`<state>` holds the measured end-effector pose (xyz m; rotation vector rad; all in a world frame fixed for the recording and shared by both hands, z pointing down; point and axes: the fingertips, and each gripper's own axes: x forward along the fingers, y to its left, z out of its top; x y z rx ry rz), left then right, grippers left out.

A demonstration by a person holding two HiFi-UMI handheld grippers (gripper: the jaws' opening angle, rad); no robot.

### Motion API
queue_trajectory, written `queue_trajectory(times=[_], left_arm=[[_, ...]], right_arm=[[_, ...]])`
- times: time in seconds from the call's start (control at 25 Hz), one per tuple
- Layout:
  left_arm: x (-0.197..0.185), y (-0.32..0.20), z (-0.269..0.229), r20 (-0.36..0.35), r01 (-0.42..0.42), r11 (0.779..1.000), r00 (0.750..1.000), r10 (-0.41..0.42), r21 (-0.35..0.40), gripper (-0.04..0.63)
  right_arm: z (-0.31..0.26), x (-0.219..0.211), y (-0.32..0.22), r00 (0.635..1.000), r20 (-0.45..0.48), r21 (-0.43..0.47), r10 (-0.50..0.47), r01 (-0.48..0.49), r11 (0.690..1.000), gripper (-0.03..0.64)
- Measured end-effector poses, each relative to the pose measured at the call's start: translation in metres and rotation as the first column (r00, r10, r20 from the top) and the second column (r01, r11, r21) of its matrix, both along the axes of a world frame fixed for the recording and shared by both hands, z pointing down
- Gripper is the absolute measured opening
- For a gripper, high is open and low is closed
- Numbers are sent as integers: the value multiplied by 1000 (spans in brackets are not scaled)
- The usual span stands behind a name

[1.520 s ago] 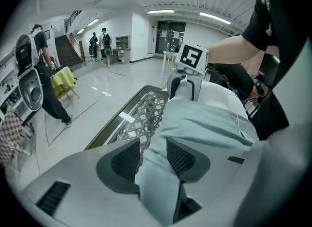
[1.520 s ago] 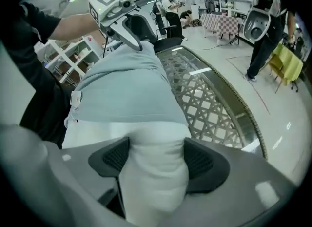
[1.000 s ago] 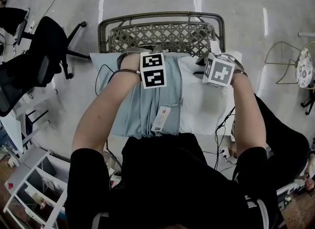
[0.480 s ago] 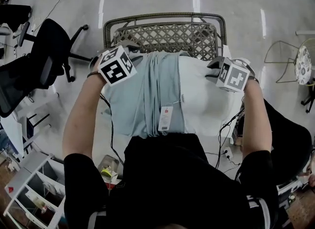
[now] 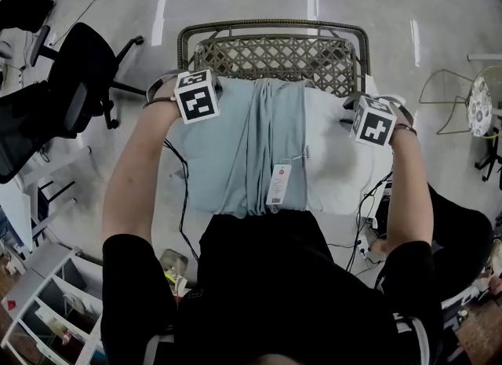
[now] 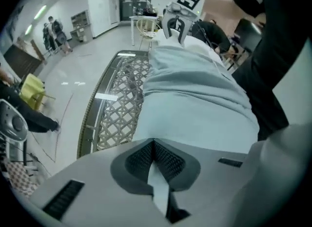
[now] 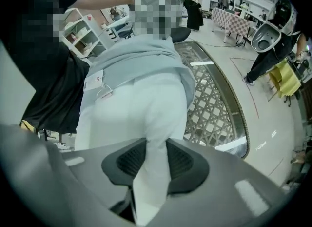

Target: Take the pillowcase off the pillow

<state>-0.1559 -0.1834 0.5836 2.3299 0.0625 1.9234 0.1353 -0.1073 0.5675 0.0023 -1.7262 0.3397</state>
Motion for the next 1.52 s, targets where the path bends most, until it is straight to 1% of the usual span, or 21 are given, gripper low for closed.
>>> queue_trajectory(times=[0.08, 0.16, 0.2, 0.28, 0.36, 0.48, 0.68, 0.76, 0.8, 0.84, 0.88, 0.92, 0.96, 1.0, 1.04, 1.08, 1.16, 1.24, 1.32, 1.4, 1.52], left_arm=[[5, -1, 3, -4, -22, 997, 1000, 22, 74, 5], [11, -7, 0, -52, -2, 993, 999, 8, 115, 69], [14, -10, -2, -81, 15, 994, 997, -6, 107, 77], [18, -14, -7, -132, 47, 997, 990, -40, 55, 82], [21, -16, -10, -156, 57, 998, 986, -55, 4, 107], [23, -19, -10, -160, 45, 998, 986, -51, -43, 123], [36, -26, -19, -214, 40, 992, 975, -64, -117, 170], [45, -23, -17, -209, 13, 992, 977, -40, -126, 176], [49, -22, -15, -200, -6, 992, 980, -19, -125, 176], [53, -20, -13, -191, -24, 991, 982, -1, -128, 176], [56, -19, -10, -184, -35, 989, 983, 8, -141, 176], [58, -18, -8, -178, -37, 986, 984, 7, -163, 175], [59, -16, -5, -172, -34, 981, 985, 1, -190, 173], [60, -13, -2, -163, -33, 977, 987, -2, -213, 159], [60, -10, 1, -151, -38, 973, 989, 3, -228, 131], [60, -6, 5, -135, -48, 972, 991, 17, -231, 104], [58, -1, 11, -96, -73, 975, 994, 54, -209, 92], [52, 1, 10, -56, -93, 978, 995, 84, -185, 65], [44, 3, 5, -31, -109, 980, 994, 105, -169, 32], [35, 3, -1, -21, -124, 982, 992, 122, -140, 17], [17, 3, -9, -2, -126, 986, 992, 127, -110, 8]], right_arm=[[3, 1, 9, 998, -52, -7, -25, 25, 1000, 133], [6, 4, 15, 997, -74, -2, -34, 34, 999, 133], [7, 5, 16, 997, -73, 11, -27, 28, 1000, 136], [8, 7, 13, 999, -54, 41, 2, 0, 999, 145], [9, 9, 9, 999, -37, 63, 26, -24, 998, 149], [10, 9, 4, 999, -22, 82, 47, -45, 996, 150], [5, 12, -3, 995, 19, 77, 100, -102, 992, 161], [1, 12, -10, 992, 40, 91, 121, -124, 988, 166], [-4, 10, -17, 988, 66, 107, 137, -144, 984, 150], [-10, 5, -24, 981, 108, 117, 159, -172, 978, 105], [-17, -3, -31, 970, 158, 106, 185, -203, 973, 105], [-22, -12, -34, 958, 200, 70, 208, -226, 972, 135], [-22, -21, -33, 949, 222, 19, 222, -231, 973, 213], [-18, -28, -29, 950, 223, -30, 219, -218, 976, 295], [-9, -34, -24, 958, 206, -66, 200, -190, 980, 343], [4, -40, -19, 968, 180, -88, 177, -163, 983, 370], [35, -50, -12, 982, 128, -113, 141, -127, 985, 407], [53, -55, -9, 990, 89, -124, 108, -97, 988, 398], [49, -55, -5, 993, 78, -136, 92, -81, 987, 333], [33, -54, 0, 989, 104, -156, 108, -91, 984, 253], [12, -50, 5, 982, 146, -169, 123, -98, 981, 186]])
